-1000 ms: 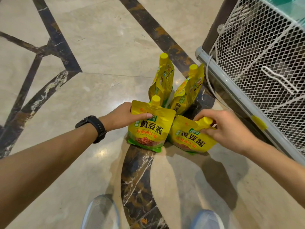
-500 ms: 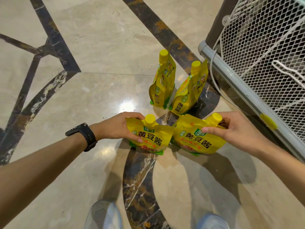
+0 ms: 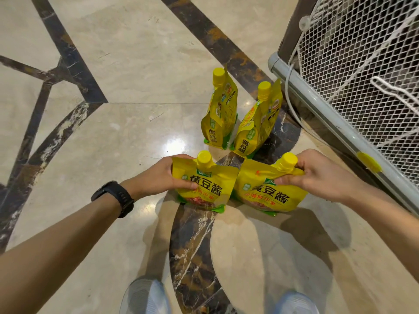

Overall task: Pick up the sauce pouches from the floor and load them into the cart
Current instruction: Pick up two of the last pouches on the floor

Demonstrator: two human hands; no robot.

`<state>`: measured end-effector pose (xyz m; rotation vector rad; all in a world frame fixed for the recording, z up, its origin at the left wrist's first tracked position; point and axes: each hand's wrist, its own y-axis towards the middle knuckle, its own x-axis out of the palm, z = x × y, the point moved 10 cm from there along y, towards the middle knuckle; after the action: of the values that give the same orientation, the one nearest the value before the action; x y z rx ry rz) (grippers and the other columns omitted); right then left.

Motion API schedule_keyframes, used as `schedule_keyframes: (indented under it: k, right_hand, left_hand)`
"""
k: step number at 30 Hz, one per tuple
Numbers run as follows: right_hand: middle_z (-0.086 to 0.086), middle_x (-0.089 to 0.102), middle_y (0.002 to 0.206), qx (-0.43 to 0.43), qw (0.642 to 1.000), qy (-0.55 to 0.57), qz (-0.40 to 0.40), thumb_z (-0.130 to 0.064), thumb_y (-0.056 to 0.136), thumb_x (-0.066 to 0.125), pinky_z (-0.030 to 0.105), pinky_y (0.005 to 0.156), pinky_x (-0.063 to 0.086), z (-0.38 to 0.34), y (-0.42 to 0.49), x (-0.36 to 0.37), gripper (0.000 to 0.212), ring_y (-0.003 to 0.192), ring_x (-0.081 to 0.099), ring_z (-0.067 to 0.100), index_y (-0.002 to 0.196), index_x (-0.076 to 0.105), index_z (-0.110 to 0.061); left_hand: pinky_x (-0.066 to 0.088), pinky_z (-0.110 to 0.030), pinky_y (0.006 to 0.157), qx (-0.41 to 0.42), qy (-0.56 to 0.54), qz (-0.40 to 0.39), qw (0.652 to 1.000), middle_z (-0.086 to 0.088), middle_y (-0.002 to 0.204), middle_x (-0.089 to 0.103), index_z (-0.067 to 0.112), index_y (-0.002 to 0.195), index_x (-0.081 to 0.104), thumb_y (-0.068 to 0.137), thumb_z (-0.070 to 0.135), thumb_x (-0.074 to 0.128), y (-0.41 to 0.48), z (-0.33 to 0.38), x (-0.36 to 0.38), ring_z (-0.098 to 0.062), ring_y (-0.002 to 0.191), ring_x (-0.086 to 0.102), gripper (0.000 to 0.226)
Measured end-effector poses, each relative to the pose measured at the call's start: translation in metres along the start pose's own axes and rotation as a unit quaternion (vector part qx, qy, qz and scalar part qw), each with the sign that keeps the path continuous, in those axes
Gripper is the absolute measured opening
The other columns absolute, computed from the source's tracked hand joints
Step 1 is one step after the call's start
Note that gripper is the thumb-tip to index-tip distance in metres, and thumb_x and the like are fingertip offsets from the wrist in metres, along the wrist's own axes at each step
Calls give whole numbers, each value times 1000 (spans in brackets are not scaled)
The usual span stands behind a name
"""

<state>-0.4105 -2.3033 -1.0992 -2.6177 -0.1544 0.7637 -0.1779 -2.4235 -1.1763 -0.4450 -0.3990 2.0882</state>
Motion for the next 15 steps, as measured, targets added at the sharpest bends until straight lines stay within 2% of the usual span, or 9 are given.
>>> schedule_keyframes:
  k: [3,5,8,10,12,13,14,15]
  right_hand:
    - [-9,78,88,11,1000,18,-18,-12,82,76,37,82,57,7,0,6,13,84,73,10,94,79,-16]
    - [-7,78,88,12,999,50,-8,-9,81,76,35,81,57,12,-2,6,14,84,73,11,92,79,-16]
    - [-2,78,90,18,989,142,44,-4,76,77,30,79,58,26,-12,3,21,86,73,12,90,78,-18]
    - [6,77,99,33,968,234,86,-13,68,83,36,87,56,45,-21,4,32,97,72,23,99,76,-13]
    - [16,73,108,46,947,303,96,-31,56,91,47,94,52,64,-29,16,60,105,67,36,108,73,-7]
    - [18,73,109,50,942,316,99,-35,51,93,48,93,53,69,-32,22,68,105,67,38,109,72,-6]
    - [17,73,107,53,943,314,100,-31,52,94,44,89,56,73,-32,27,66,103,68,38,109,72,-6]
    - [15,75,104,54,944,309,97,-18,57,93,37,83,59,73,-33,32,58,101,69,36,109,72,-5]
  left_hand:
    - [57,-29,92,-3,3,3,1000,-1,117,74,12,125,62,82,7,79,0,-1,1,-16,106,71,47]
    - [57,-29,93,-12,-7,18,1000,3,117,74,15,127,62,84,10,77,-2,-7,0,-13,106,71,45]
    - [55,-38,99,-31,-12,31,999,7,121,72,22,131,61,86,27,75,-3,-21,2,-12,111,69,48]
    - [55,-37,100,-32,-26,35,999,8,126,70,24,135,57,88,33,70,-3,-23,6,-12,114,67,50]
    - [55,-33,98,-25,-37,33,998,8,129,68,24,139,51,90,29,68,-2,-20,12,-10,115,67,52]
    - [55,-31,97,-23,-34,27,999,7,130,67,23,141,49,90,25,70,-1,-20,14,-10,116,66,55]
    - [55,-30,97,-20,-24,19,999,6,130,67,22,142,47,87,19,74,0,-20,16,-10,116,66,61]
    - [55,-30,97,-17,-9,12,1000,5,131,67,20,142,45,84,13,78,0,-21,17,-11,117,65,68]
